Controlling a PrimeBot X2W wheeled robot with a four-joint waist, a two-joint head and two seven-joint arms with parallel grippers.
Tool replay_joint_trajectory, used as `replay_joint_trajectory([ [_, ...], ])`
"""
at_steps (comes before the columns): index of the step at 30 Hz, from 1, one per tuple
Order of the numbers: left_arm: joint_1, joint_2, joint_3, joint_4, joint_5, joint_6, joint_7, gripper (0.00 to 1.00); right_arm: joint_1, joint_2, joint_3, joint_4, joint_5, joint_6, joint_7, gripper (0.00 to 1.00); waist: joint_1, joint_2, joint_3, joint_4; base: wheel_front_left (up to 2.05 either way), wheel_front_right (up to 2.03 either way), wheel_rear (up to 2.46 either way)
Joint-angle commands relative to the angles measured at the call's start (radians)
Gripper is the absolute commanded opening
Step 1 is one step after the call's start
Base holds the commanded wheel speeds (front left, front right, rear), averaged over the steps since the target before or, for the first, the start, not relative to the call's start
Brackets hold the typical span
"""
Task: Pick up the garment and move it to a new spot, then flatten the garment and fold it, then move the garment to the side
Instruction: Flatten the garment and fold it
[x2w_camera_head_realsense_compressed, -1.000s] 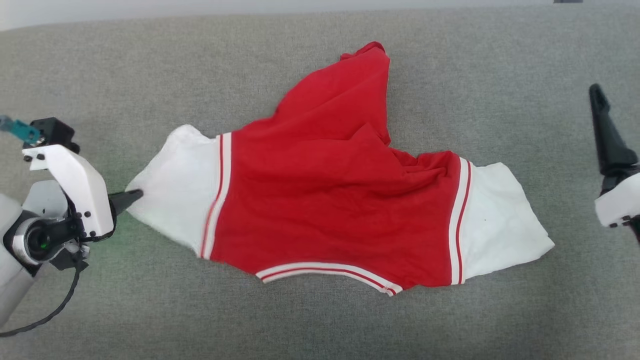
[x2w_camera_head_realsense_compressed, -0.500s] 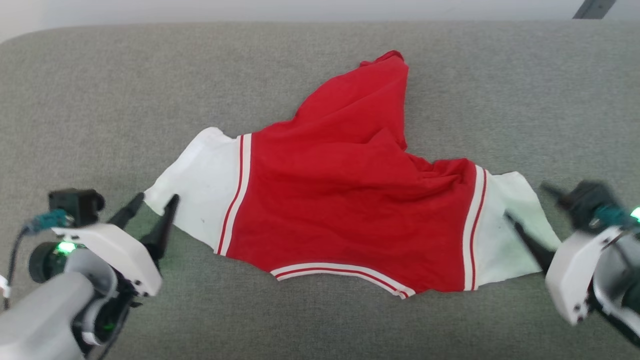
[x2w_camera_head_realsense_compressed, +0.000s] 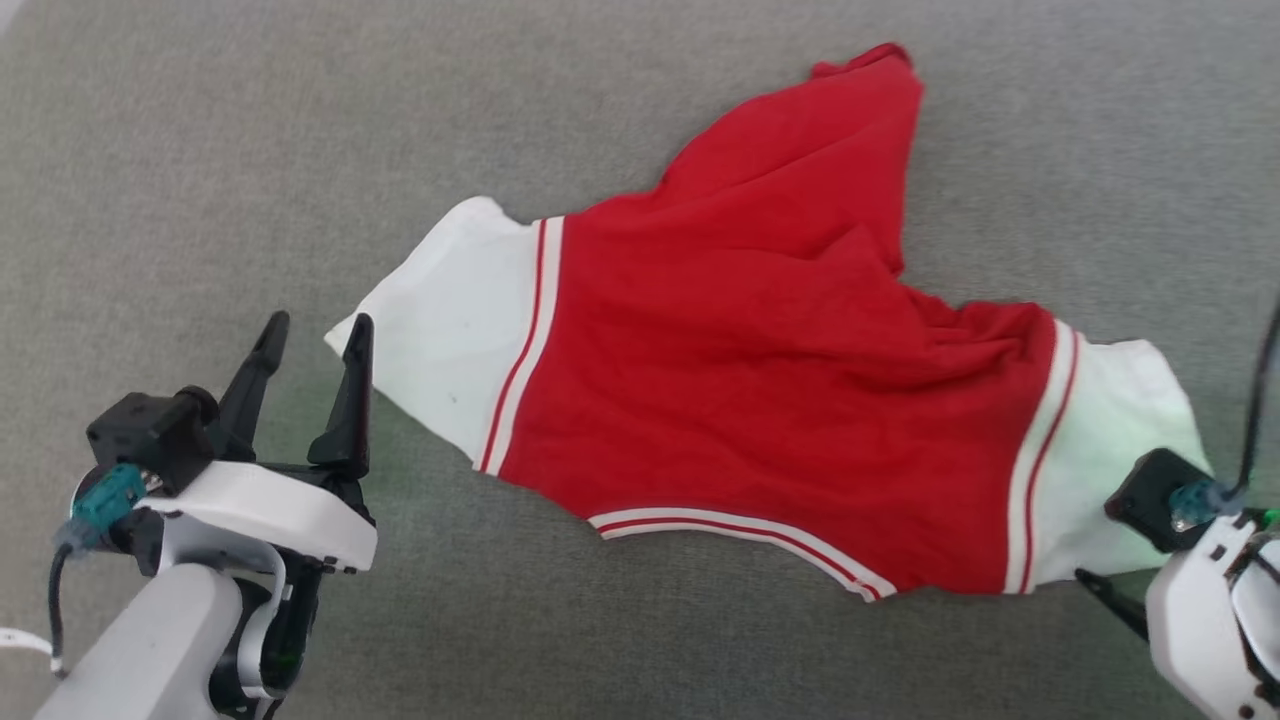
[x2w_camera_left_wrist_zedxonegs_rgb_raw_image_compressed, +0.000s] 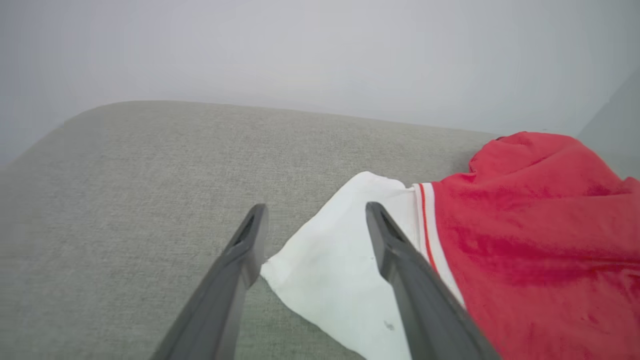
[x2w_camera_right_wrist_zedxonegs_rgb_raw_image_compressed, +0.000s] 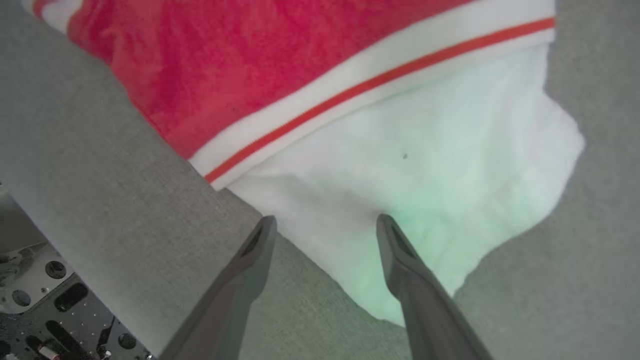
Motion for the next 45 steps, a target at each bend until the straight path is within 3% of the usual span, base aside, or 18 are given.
replay_joint_trajectory([
  [1,0.018,-0.014,0.028,-0.012,0.031,-0.008,-0.005,1.0,-0.009,0.005,0.014,0.013,0.007,0.0,-0.01,1.0,0.0,0.0,0.022,0.021,0.0,0.0,0.0],
  [9,0.08,-0.113,0.153,-0.047,0.148,-0.058,-0.006,1.0,-0.052,0.008,0.112,0.095,-0.026,-0.001,-0.034,1.0,0.0,0.0,0.051,0.049,0.0,0.0,0.0],
  [10,0.085,-0.127,0.163,-0.047,0.159,-0.067,-0.006,1.0,-0.059,0.01,0.122,0.107,-0.037,-0.003,-0.041,0.83,0.0,0.0,0.053,0.051,0.0,0.0,0.0],
  [11,0.091,-0.137,0.172,-0.045,0.172,-0.075,-0.006,1.0,-0.064,0.01,0.13,0.12,-0.043,-0.004,-0.047,0.44,0.0,0.0,0.055,0.054,0.0,0.0,0.0],
  [13,0.101,-0.155,0.191,-0.04,0.191,-0.091,-0.006,1.0,-0.074,0.017,0.143,0.146,-0.04,-0.004,-0.051,0.0,0.0,0.0,0.057,0.055,0.0,0.0,0.0],
  [19,0.121,-0.18,0.23,-0.025,0.244,-0.134,-0.006,1.0,-0.086,0.038,0.142,0.181,-0.034,-0.004,-0.07,0.0,0.0,0.0,0.06,0.048,0.0,0.0,0.0],
  [24,0.073,-0.102,0.184,0.007,0.291,-0.214,0.046,1.0,-0.08,0.051,0.133,0.173,-0.038,-0.004,-0.082,0.0,0.0,0.0,0.054,0.035,0.0,0.0,0.0],
  [26,0.038,-0.056,0.149,0.026,0.287,-0.267,0.14,1.0,-0.079,0.055,0.126,0.165,-0.041,-0.004,-0.082,0.0,0.0,0.0,0.055,0.034,0.0,0.0,0.0],
  [27,-0.007,-0.005,0.104,0.043,0.258,-0.317,0.269,1.0,-0.081,0.062,0.12,0.159,-0.044,-0.004,-0.078,0.0,0.0,0.0,0.055,0.033,0.0,0.0,0.0],
  [28,-0.037,0.002,0.1,0.05,0.206,-0.33,0.333,1.0,-0.082,0.066,0.119,0.155,-0.047,-0.003,-0.077,0.0,0.0,0.0,0.057,0.031,0.0,0.0,0.0],
  [36,-0.22,0.132,-0.012,0.072,-0.137,-0.352,0.946,1.0,-0.12,0.079,0.141,0.126,-0.065,-0.003,-0.055,0.0,0.0,0.0,0.095,0.001,0.0,0.0,0.0],
  [40,-0.277,0.103,0.005,0.097,-0.269,-0.34,1.079,1.0,-0.148,0.092,0.155,0.12,-0.072,-0.003,-0.049,0.0,0.0,0.0,0.114,-0.018,0.0,0.0,0.0],
  [45,-0.303,0.068,-0.022,0.146,-0.329,-0.332,1.173,1.0,-0.169,0.11,0.179,0.132,-0.069,-0.003,-0.054,0.0,0.0,0.0,0.132,-0.037,0.0,0.0,0.0],
])
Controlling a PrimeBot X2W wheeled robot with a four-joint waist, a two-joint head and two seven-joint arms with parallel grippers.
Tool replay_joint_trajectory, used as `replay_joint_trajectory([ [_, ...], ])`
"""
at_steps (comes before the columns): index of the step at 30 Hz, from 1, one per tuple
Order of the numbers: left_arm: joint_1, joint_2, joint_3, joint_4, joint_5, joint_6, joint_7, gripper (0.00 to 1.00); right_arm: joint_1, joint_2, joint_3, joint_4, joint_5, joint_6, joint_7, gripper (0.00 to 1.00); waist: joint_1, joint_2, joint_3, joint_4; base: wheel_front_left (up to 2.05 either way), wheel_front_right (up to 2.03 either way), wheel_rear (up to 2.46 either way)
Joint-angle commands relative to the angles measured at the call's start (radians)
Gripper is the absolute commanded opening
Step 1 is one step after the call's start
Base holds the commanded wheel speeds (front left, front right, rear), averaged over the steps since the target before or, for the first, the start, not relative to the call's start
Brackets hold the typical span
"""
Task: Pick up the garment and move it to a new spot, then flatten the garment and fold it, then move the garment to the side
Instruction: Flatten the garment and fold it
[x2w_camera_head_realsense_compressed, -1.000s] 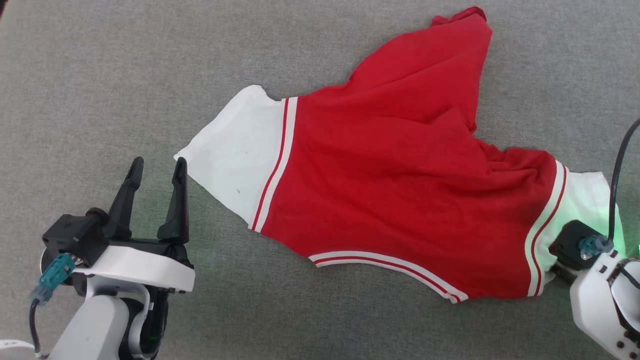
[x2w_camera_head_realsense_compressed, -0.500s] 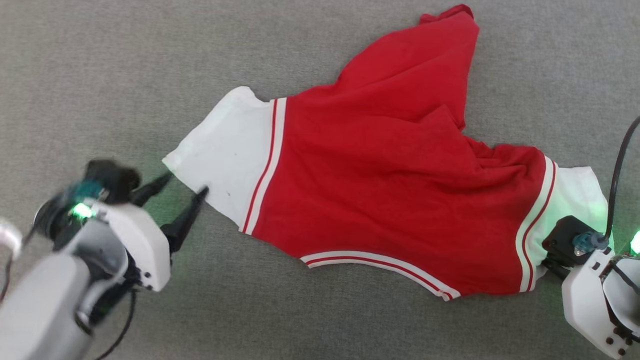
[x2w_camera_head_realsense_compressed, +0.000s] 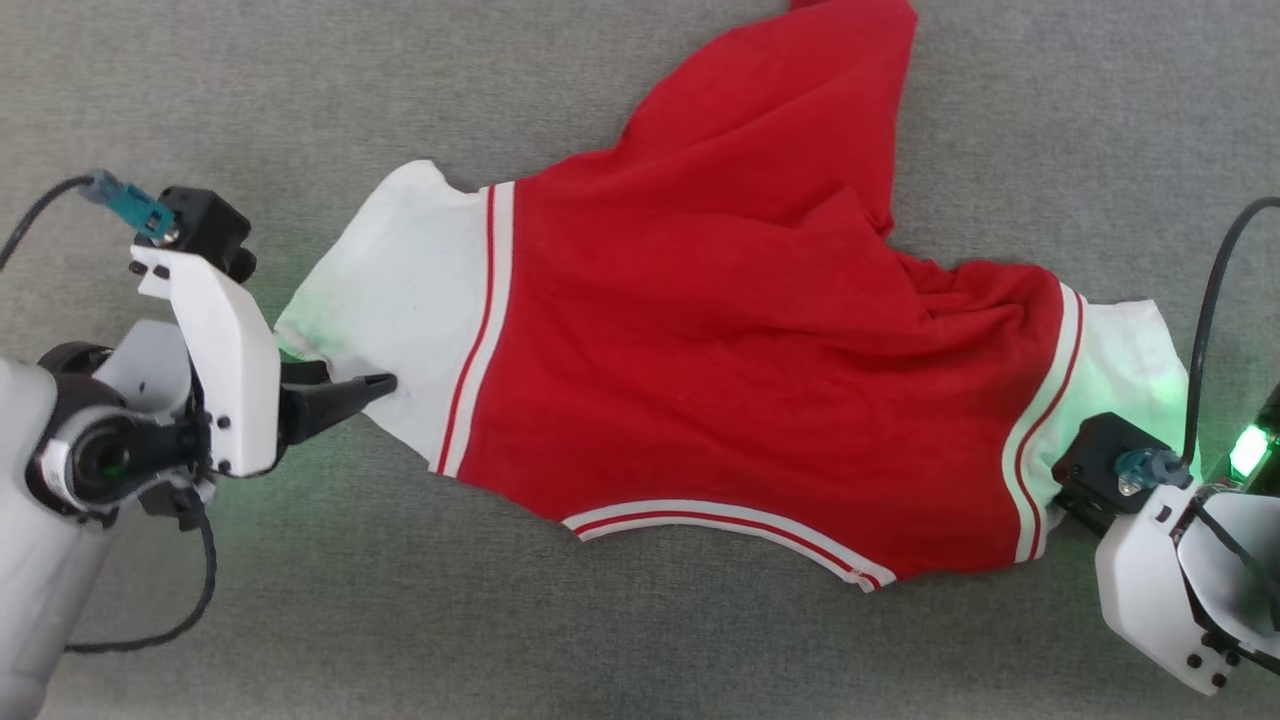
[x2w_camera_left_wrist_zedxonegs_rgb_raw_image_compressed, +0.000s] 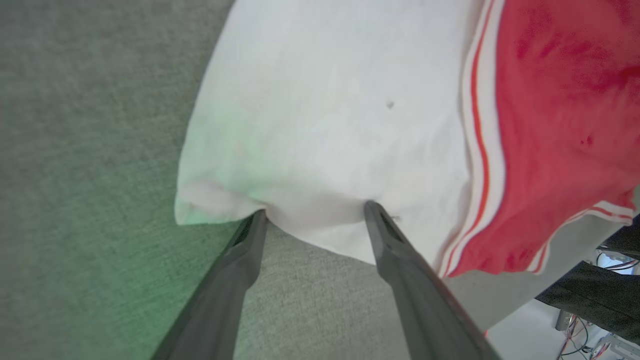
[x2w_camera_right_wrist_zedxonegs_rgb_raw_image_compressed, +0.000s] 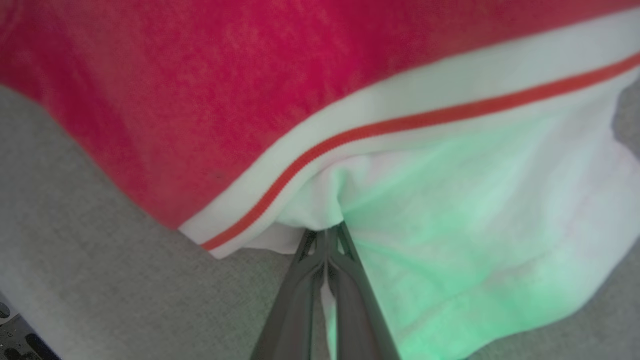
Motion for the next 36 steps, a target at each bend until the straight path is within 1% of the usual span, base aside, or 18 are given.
replay_joint_trajectory([
  [1,0.015,-0.055,-0.033,0.029,-0.033,-0.003,0.022,1.0,-0.003,0.045,0.035,0.046,-0.002,-0.007,0.0,0.0,0.0,-0.0001,0.01,-0.011,0.0,0.0,0.0],
  [6,-0.004,-0.08,-0.056,0.061,-0.05,-0.007,0.064,1.0,-0.025,0.059,0.049,0.06,-0.005,-0.007,-0.011,0.0,0.0,-0.0001,0.016,-0.024,0.0,0.0,0.0],
  [7,-0.009,-0.087,-0.06,0.067,-0.052,-0.008,0.07,0.88,-0.03,0.062,0.054,0.063,-0.005,-0.008,-0.016,0.0,0.0,-0.0001,0.016,-0.027,0.0,0.0,0.0],
  [9,-0.023,-0.099,-0.066,0.085,-0.053,-0.005,0.079,0.43,-0.042,0.07,0.058,0.069,-0.005,-0.008,-0.026,0.0,0.0,-0.0001,0.016,-0.032,0.0,0.0,0.0],
  [10,-0.03,-0.104,-0.073,0.091,-0.051,-0.007,0.085,0.04,-0.046,0.074,0.063,0.072,-0.006,-0.008,-0.03,0.0,0.0,-0.0001,0.015,-0.035,0.0,0.0,0.0],
  [11,-0.033,-0.108,-0.073,0.097,-0.052,-0.007,0.087,0.0,-0.05,0.077,0.064,0.075,-0.006,-0.008,-0.035,0.0,0.0,-0.0001,0.015,-0.038,0.0,0.0,0.0],
  [14,-0.046,-0.109,-0.078,0.111,-0.052,-0.009,0.098,0.0,-0.062,0.081,0.063,0.085,-0.007,-0.009,-0.052,0.0,0.0,-0.0001,0.012,-0.046,0.0,0.0,0.0],
  [18,-0.053,-0.101,-0.06,0.123,-0.054,-0.011,0.072,0.0,-0.077,0.088,0.051,0.081,-0.006,-0.009,-0.081,0.0,0.0,-0.0001,-0.001,-0.057,0.0,0.0,0.0],
  [21,-0.052,-0.089,-0.037,0.123,-0.055,-0.017,0.032,0.0,-0.086,0.089,0.022,0.065,-0.008,-0.009,-0.11,0.0,0.0,-0.0001,-0.024,-0.066,0.0,0.0,0.0],
  [24,-0.05,-0.068,-0.001,0.1,-0.056,-0.02,-0.041,0.0,-0.079,0.074,-0.032,0.043,-0.02,-0.007,-0.136,0.0,0.0,-0.0001,-0.056,-0.076,0.0,0.0,0.0],
  [27,-0.035,-0.051,0.04,0.06,-0.08,-0.026,-0.125,0.0,-0.053,0.075,-0.106,0.016,-0.025,-0.006,-0.157,0.0,0.0,-0.0001,-0.092,-0.085,0.0,0.0,0.0],
  [30,-0.022,-0.052,0.073,0.003,-0.109,-0.025,-0.203,0.0,-0.025,0.079,-0.208,-0.018,-0.012,-0.006,-0.158,0.0,0.0,-0.0001,-0.121,-0.088,0.0,0.0,0.0],
  [33,-0.026,-0.056,0.106,-0.056,-0.15,-0.026,-0.272,0.0,0.001,0.102,-0.325,-0.051,0.011,-0.006,-0.147,0.0,0.0,-0.0001,-0.132,-0.084,0.0,0.0,0.0],
  [36,-0.063,-0.082,0.135,-0.083,-0.16,-0.026,-0.344,0.0,-0.009,0.142,-0.431,-0.077,0.056,-0.006,-0.141,0.0,0.0,-0.0001,-0.126,-0.078,0.0,0.0,0.0],
])
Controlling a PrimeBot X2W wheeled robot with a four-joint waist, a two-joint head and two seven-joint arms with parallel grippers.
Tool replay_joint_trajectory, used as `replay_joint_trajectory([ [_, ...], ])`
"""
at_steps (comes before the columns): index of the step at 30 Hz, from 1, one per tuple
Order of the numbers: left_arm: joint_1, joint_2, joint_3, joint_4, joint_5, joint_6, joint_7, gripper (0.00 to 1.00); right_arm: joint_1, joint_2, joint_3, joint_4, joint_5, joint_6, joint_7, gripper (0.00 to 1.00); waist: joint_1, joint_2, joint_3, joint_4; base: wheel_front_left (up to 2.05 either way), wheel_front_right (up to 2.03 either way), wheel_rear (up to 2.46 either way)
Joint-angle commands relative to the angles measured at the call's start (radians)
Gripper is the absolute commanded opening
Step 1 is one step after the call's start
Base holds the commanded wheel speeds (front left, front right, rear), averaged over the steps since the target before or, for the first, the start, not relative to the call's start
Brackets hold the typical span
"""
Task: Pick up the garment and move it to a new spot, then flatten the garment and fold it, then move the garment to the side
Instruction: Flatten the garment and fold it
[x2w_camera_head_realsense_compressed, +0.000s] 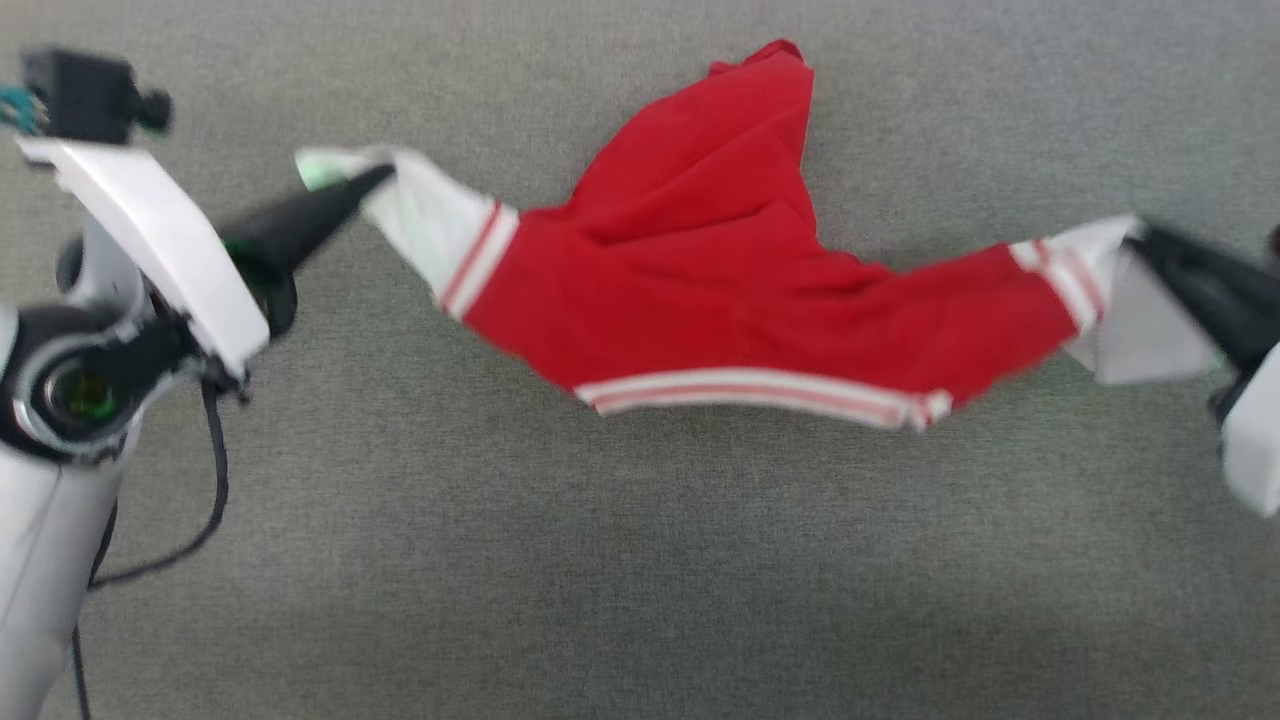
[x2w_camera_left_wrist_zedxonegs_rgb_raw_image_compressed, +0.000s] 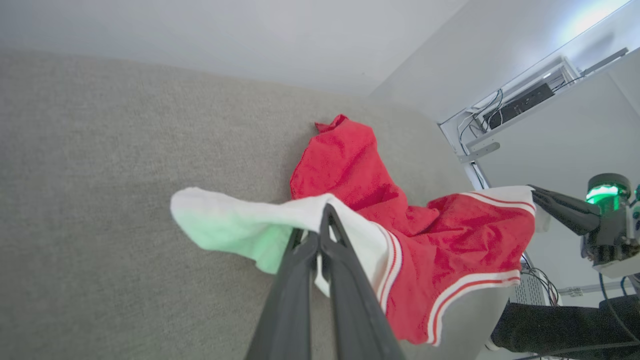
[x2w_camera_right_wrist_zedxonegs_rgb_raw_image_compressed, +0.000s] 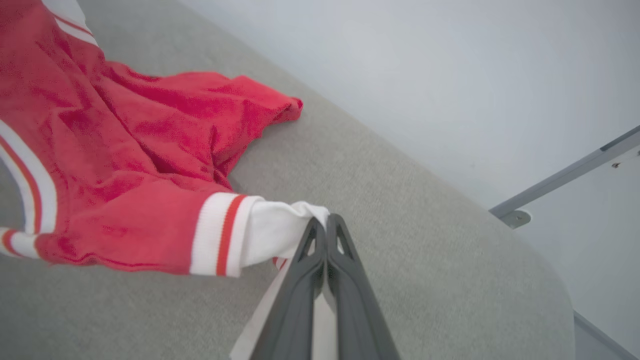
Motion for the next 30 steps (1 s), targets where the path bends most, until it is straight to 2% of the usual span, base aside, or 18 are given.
replay_joint_trajectory([
  [1,-0.032,-0.013,0.011,-0.005,0.009,-0.004,-0.031,0.0,-0.03,0.014,-0.031,-0.01,0.007,-0.005,-0.005,0.0,0.0,0.0,0.011,0.002,0.0,0.0,0.0],
  [3,-0.076,-0.033,0.02,0.017,0.039,-0.004,-0.09,0.0,-0.087,0.045,-0.083,-0.002,0.002,-0.005,-0.029,0.0,0.0,0.0,0.029,-0.001,0.0,0.0,0.0],
  [7,-0.203,-0.098,0.022,0.103,0.084,-0.004,-0.204,0.0,-0.252,0.167,-0.144,0.094,0.014,-0.004,-0.079,0.0,0.0,0.0,0.084,-0.007,0.0,0.0,0.0],
  [13,-0.512,-0.185,0.042,0.354,0.196,0.024,-0.365,0.0,-0.584,0.322,-0.135,0.328,-0.043,-0.003,-0.165,0.0,0.0,0.0,0.213,-0.017,0.0,0.0,0.0],
  [14,-0.512,-0.185,0.042,0.354,0.196,0.024,-0.365,0.0,-0.584,0.322,-0.135,0.328,-0.043,-0.003,-0.165,0.0,0.0,0.0,0.213,-0.017,0.0,0.0,0.0],
  [18,-0.75,-0.222,0.052,0.521,0.265,0.037,-0.465,0.0,-0.831,0.388,-0.118,0.509,-0.078,-0.003,-0.235,0.0,0.0,0.0,0.275,-0.033,0.0,0.0,0.0],
  [22,-0.971,-0.253,0.073,0.654,0.303,0.033,-0.579,0.0,-1.064,0.446,-0.146,0.692,-0.12,-0.003,-0.34,0.0,0.0,0.0,0.294,-0.049,0.0,0.0,0.0],
  [26,-1.124,-0.279,0.114,0.739,0.287,0.021,-0.677,0.0,-1.229,0.469,-0.154,0.848,-0.17,-0.003,-0.444,0.0,0.0,0.0,0.285,-0.055,0.0,0.0,0.0],
  [30,-1.192,-0.311,0.136,0.828,0.241,0.004,-0.697,0.0,-1.318,0.467,-0.137,0.971,-0.175,-0.003,-0.512,0.0,0.0,0.0,0.262,-0.053,0.0,0.0,0.0],
])
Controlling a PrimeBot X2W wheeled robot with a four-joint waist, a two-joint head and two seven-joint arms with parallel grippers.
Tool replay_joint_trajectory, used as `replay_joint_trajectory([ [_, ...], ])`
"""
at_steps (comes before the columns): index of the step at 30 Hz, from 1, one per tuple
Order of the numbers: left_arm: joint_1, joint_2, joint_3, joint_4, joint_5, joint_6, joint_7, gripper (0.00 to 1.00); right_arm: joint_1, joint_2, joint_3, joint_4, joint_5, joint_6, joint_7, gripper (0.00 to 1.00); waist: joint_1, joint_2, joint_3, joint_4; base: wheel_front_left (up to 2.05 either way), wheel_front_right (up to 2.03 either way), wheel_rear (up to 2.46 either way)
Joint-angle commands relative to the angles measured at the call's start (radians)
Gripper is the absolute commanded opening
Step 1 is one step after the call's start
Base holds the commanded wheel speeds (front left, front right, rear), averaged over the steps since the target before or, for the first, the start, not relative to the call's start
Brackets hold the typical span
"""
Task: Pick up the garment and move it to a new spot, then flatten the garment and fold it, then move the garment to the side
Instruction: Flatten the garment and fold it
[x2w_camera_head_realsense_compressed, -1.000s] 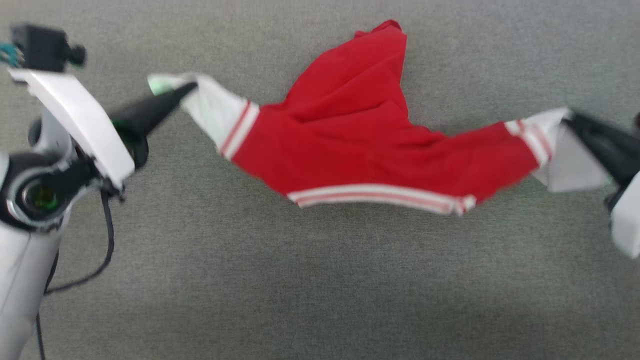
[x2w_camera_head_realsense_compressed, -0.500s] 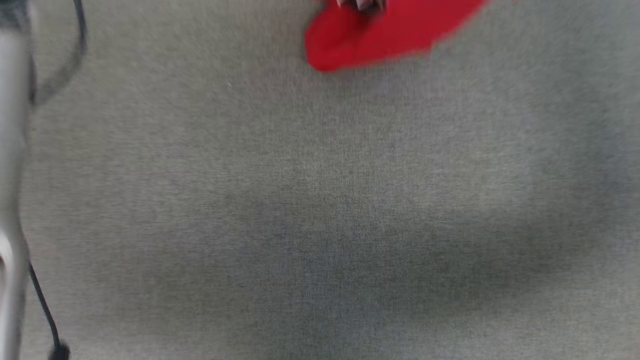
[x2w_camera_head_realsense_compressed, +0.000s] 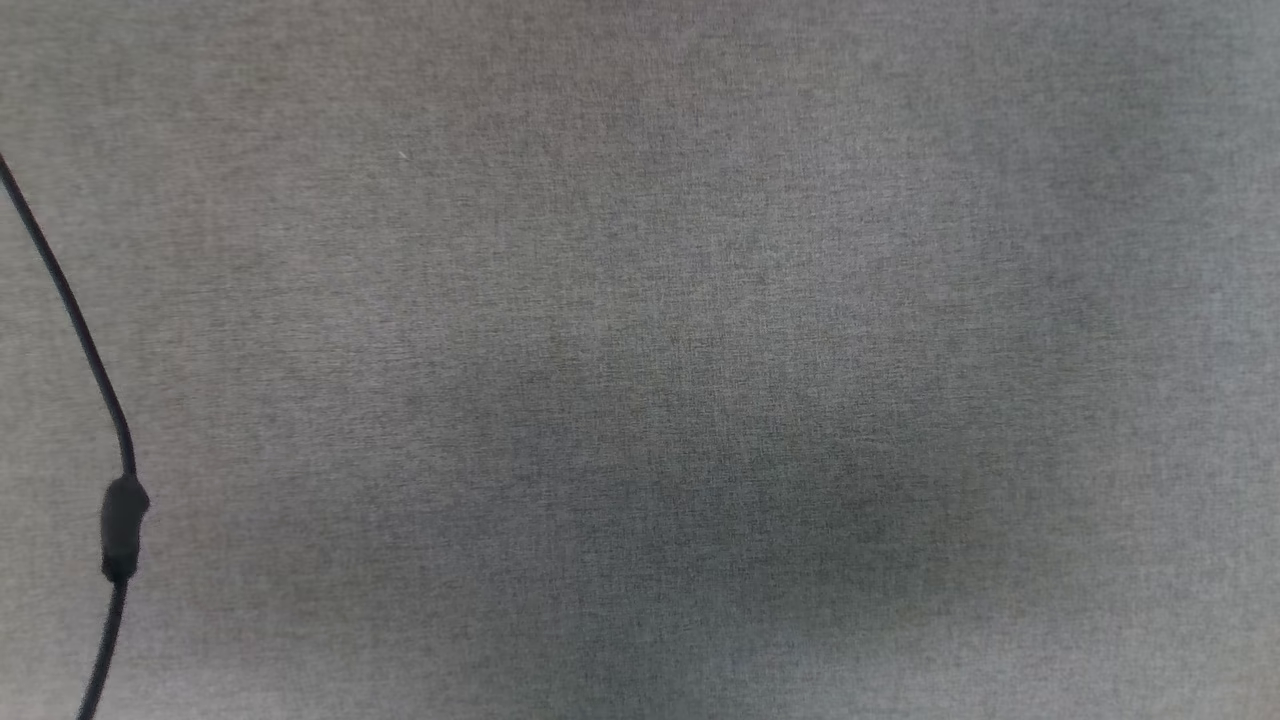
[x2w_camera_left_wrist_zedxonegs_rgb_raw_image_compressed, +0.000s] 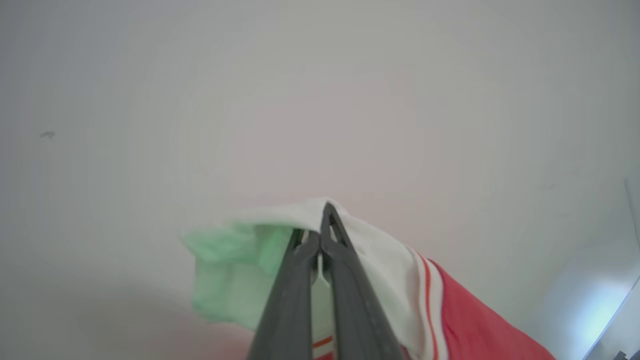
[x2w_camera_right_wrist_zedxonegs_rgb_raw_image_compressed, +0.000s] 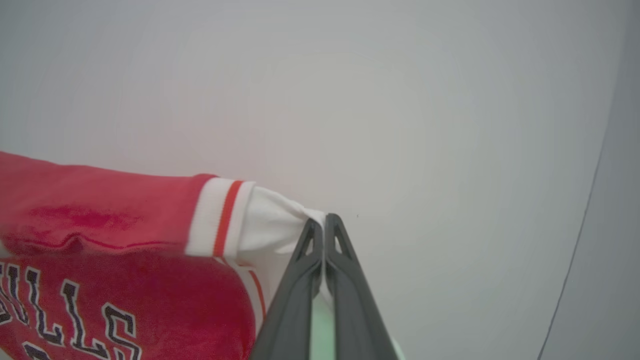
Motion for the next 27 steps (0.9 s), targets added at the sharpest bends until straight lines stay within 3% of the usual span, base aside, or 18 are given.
replay_joint_trajectory([
  [1,0.017,-0.012,-0.002,0.032,-0.021,-0.006,0.031,0.0,0.004,-0.003,0.024,0.034,0.008,0.0,-0.006,0.0,-0.0001,0.0,-0.015,0.005,0.0,0.0,0.0],
  [6,0.151,0.0,-0.058,-0.03,-0.095,-0.009,0.137,0.0,0.099,-0.045,0.143,0.067,0.086,0.0,0.051,0.0,-0.0001,0.0,-0.035,0.017,0.0,0.0,0.0],
  [10,0.433,0.058,-0.108,-0.191,-0.209,-0.01,0.227,0.0,0.305,-0.117,0.266,-0.022,0.2,0.0,0.142,0.0,-0.0001,0.0,-0.061,0.026,0.0,0.0,0.0],
  [14,0.681,0.105,-0.152,-0.327,-0.293,-0.01,0.293,0.0,0.504,-0.197,0.318,-0.152,0.286,0.0,0.223,0.0,-0.0001,0.0,-0.083,0.037,0.0,0.0,0.0],
  [20,1.005,0.213,-0.223,-0.534,-0.36,-0.01,0.368,0.0,0.817,-0.324,0.305,-0.394,0.379,0.0,0.351,0.0,-0.0001,0.0,-0.13,0.05,0.0,0.0,0.0],
  [27,1.307,0.363,-0.313,-0.77,-0.371,-0.01,0.414,0.0,1.19,-0.42,0.168,-0.657,0.462,0.0,0.521,0.0,-0.0001,0.0,-0.191,0.059,0.0,0.0,0.0],
])
